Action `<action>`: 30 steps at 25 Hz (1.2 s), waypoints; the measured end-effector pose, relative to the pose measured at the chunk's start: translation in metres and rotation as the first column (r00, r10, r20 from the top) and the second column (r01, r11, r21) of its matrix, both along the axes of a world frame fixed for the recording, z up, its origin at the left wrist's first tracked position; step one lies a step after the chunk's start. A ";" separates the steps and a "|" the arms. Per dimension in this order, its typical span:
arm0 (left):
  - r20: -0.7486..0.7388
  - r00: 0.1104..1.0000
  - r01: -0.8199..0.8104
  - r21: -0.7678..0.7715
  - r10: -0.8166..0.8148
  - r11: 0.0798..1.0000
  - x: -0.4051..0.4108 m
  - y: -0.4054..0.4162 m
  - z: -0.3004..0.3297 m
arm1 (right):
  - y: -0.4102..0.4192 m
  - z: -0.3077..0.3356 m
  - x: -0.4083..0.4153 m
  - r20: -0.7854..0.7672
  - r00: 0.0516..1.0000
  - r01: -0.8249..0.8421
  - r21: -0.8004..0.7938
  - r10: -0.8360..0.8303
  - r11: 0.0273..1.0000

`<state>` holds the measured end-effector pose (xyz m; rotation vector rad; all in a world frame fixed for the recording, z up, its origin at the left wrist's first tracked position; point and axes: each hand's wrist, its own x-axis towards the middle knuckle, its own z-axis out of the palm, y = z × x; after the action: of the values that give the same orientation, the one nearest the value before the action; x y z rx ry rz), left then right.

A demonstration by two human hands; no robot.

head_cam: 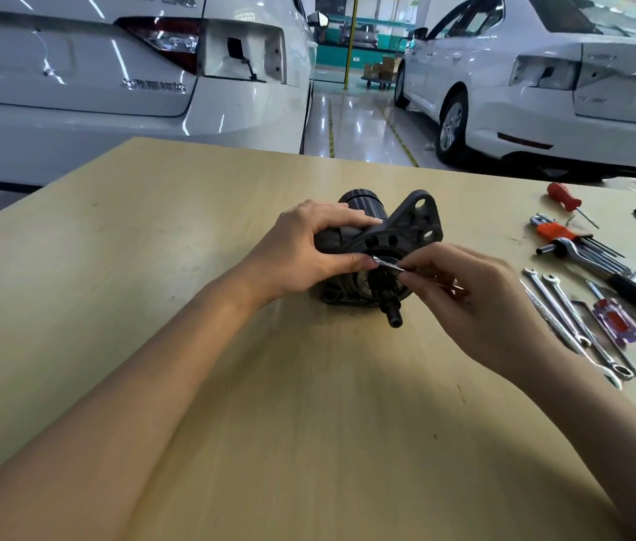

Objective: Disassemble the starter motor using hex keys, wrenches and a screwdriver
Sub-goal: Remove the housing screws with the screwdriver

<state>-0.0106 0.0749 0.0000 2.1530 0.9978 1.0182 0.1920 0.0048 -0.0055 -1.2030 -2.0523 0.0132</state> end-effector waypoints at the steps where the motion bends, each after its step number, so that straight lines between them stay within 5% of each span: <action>1: 0.015 1.000 0.005 -0.010 -0.005 1.000 0.000 0.000 0.000 | 0.001 0.000 0.000 -0.034 0.999 0.008 0.015 -0.008 1.000; 11: 0.083 0.997 0.004 -0.077 0.002 0.997 0.002 -0.002 0.002 | 0.006 0.000 0.001 -0.247 0.968 0.046 0.025 -0.038 0.999; 30: 0.156 0.986 -0.053 -0.022 0.055 0.998 0.008 -0.003 -0.003 | 0.008 0.003 -0.001 -0.340 0.933 0.111 -0.039 -0.117 0.993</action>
<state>-0.0023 0.0718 -0.0031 2.0068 0.9910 1.1803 0.1913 0.0125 -0.0030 -1.2346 -1.6815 0.1756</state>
